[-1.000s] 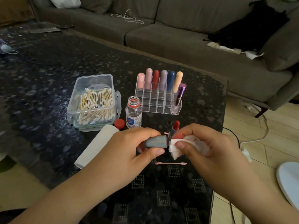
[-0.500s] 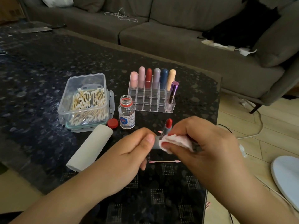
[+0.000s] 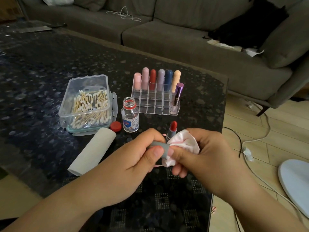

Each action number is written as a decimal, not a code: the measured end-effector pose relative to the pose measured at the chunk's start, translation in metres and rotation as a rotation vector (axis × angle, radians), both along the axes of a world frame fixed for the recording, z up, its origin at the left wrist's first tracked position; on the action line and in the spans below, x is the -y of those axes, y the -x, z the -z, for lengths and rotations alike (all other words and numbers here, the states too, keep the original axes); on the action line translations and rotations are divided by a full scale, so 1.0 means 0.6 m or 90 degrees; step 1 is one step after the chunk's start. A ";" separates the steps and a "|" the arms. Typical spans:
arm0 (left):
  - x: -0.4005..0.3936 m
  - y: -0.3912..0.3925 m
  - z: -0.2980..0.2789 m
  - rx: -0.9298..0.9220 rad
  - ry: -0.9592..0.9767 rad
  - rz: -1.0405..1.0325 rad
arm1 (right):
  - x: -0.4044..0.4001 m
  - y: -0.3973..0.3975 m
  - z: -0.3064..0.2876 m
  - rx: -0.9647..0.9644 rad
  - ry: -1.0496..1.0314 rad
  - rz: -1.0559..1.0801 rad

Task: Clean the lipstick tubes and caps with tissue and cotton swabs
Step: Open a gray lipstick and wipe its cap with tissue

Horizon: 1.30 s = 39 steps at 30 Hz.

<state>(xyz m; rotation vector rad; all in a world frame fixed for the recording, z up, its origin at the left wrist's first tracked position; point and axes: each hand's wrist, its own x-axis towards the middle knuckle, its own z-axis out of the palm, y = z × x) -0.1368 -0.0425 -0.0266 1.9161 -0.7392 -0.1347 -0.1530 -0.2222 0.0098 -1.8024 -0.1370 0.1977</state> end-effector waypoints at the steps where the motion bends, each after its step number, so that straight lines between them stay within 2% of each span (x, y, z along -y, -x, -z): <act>1: 0.000 0.002 -0.002 0.015 0.006 0.004 | -0.003 0.001 0.000 -0.026 -0.034 -0.009; 5: 0.001 0.007 -0.006 0.079 0.016 0.005 | -0.014 0.006 0.012 -0.142 -0.188 -0.005; 8: 0.003 0.010 -0.002 0.087 0.013 -0.012 | -0.014 0.007 0.013 -0.131 -0.160 -0.014; 10: 0.007 0.013 0.002 0.010 0.054 -0.014 | -0.007 0.006 0.007 -0.071 -0.076 -0.013; 14: 0.011 0.001 0.005 -0.287 0.222 -0.030 | 0.005 0.001 0.000 0.071 0.097 -0.008; 16: 0.011 -0.004 0.002 -0.351 0.210 -0.046 | 0.007 0.000 0.005 0.116 0.159 -0.006; 19: 0.012 -0.008 0.010 -0.254 0.058 -0.079 | 0.010 0.000 0.014 0.162 0.236 -0.006; 24: 0.020 -0.007 0.014 -0.249 0.138 -0.050 | 0.014 0.005 0.012 0.147 0.246 0.003; 26: 0.019 -0.003 0.017 -0.173 0.106 -0.038 | 0.011 0.005 0.011 0.115 0.212 0.010; 28: 0.017 0.003 0.019 -0.093 0.077 -0.043 | 0.007 0.005 0.010 0.032 0.135 0.012; 31: 0.013 0.009 0.016 -0.052 0.058 -0.014 | -0.001 0.003 0.014 -0.107 -0.016 -0.001; 33: 0.010 0.010 0.013 -0.092 0.089 0.021 | -0.003 0.002 0.016 -0.128 -0.057 0.007; 35: 0.008 0.006 0.009 -0.163 0.150 0.021 | 0.000 0.000 0.014 -0.093 -0.043 0.018; 37: 0.009 0.002 0.008 -0.224 0.192 -0.016 | 0.004 -0.002 0.010 -0.013 0.034 0.028; 39: 0.014 -0.001 0.008 -0.298 0.207 -0.063 | 0.005 -0.002 0.011 0.096 0.167 0.038</act>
